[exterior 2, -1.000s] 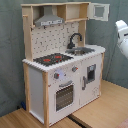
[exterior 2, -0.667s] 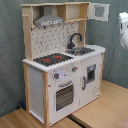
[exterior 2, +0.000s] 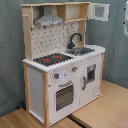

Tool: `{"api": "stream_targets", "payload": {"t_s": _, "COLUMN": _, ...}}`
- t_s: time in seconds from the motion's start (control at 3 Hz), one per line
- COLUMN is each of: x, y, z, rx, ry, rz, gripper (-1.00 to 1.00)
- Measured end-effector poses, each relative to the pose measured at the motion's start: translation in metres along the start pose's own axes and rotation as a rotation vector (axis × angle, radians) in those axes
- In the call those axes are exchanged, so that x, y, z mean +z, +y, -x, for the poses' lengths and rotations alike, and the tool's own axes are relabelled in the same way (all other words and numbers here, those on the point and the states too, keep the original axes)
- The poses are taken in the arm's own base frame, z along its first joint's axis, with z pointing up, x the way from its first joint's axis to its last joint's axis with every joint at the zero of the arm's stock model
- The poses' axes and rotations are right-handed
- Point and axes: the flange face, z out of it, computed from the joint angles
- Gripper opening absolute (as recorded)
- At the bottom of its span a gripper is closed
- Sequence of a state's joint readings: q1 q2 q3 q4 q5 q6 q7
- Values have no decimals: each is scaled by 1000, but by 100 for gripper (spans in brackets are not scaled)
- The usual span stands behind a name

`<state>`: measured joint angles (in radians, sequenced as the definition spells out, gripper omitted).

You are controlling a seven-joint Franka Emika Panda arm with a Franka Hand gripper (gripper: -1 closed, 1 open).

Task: Play with the kitchen

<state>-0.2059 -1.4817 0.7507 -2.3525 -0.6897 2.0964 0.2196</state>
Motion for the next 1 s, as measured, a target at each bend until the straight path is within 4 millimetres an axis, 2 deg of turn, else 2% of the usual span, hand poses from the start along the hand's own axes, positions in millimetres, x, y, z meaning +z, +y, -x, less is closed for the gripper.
{"api": "stream_targets", "payload": {"t_s": 0.33, "x": 27, "y": 24, "z": 10, "rx": 50, "ry": -15, "rz": -30, "gripper": 100}}
{"api": "stream_targets", "payload": {"t_s": 1.0, "x": 84, "y": 57, "z": 43, "rx": 130, "ry": -51, "rz": -97, "gripper": 100}}
